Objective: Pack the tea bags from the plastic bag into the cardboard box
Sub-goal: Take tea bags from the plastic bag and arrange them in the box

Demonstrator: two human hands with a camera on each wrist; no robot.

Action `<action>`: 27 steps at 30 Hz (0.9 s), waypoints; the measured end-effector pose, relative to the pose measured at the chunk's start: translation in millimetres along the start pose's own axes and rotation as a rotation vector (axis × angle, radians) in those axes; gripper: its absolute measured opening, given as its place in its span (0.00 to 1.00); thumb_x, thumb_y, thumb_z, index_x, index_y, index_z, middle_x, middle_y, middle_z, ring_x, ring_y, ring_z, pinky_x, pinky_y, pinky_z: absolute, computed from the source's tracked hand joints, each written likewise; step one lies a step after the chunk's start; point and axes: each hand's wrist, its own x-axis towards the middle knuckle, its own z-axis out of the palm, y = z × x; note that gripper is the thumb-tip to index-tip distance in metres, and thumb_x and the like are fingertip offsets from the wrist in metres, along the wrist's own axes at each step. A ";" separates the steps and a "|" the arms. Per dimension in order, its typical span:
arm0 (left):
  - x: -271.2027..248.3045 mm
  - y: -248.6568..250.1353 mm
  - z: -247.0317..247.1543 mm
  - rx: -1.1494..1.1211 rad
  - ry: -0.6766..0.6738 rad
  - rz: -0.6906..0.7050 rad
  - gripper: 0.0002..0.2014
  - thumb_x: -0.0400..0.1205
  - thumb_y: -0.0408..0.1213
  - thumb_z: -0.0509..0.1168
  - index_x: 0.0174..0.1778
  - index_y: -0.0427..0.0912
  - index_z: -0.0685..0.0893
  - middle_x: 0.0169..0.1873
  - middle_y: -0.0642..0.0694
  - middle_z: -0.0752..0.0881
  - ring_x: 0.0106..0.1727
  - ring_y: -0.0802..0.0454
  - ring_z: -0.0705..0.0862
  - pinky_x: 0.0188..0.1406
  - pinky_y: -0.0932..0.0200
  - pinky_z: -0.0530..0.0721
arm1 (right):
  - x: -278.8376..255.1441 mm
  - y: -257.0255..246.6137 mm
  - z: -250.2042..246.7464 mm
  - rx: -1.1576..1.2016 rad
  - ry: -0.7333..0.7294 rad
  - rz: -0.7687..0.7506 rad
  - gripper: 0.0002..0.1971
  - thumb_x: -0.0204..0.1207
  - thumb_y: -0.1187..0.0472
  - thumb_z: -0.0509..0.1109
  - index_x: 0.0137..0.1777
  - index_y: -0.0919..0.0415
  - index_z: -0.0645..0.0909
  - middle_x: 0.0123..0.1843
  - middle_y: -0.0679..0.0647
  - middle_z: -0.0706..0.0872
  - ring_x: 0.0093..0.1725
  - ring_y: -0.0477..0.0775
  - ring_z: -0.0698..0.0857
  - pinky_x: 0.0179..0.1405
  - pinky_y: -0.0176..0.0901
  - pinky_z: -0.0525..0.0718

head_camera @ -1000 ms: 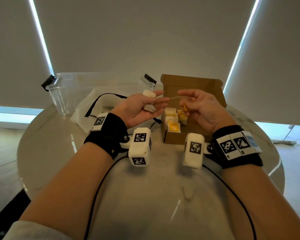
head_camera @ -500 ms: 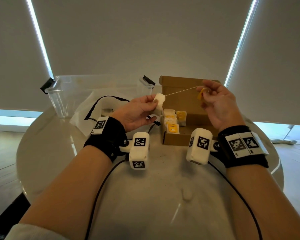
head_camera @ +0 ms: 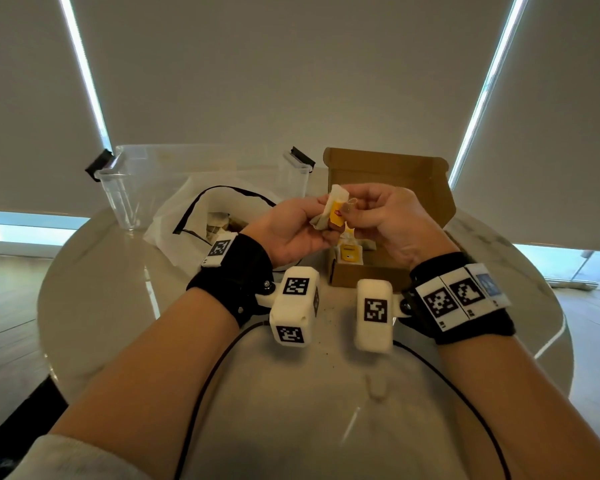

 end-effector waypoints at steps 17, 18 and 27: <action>17.4 -20.5 -4.9 0.931 0.353 0.019 0.22 0.75 0.24 0.70 0.64 0.42 0.75 0.60 0.43 0.77 0.60 0.46 0.81 0.57 0.50 0.86 | 42.8 41.1 -43.0 -0.546 0.270 0.449 0.05 0.76 0.68 0.70 0.51 0.64 0.81 0.50 0.60 0.85 0.50 0.57 0.88 0.49 0.49 0.89; 17.8 -20.6 -5.9 0.924 0.358 0.014 0.24 0.75 0.24 0.70 0.66 0.42 0.74 0.62 0.43 0.76 0.61 0.46 0.81 0.57 0.51 0.86 | 46.4 46.1 -41.1 -0.561 0.246 0.448 0.08 0.76 0.70 0.69 0.54 0.67 0.81 0.49 0.60 0.85 0.53 0.60 0.88 0.54 0.51 0.88; 15.6 -19.0 -3.5 0.952 0.346 -0.011 0.26 0.76 0.25 0.69 0.70 0.41 0.73 0.65 0.41 0.75 0.61 0.47 0.81 0.58 0.53 0.85 | 59.1 61.2 -27.8 -0.436 0.342 0.394 0.09 0.72 0.73 0.71 0.52 0.73 0.83 0.54 0.69 0.86 0.54 0.64 0.88 0.54 0.57 0.87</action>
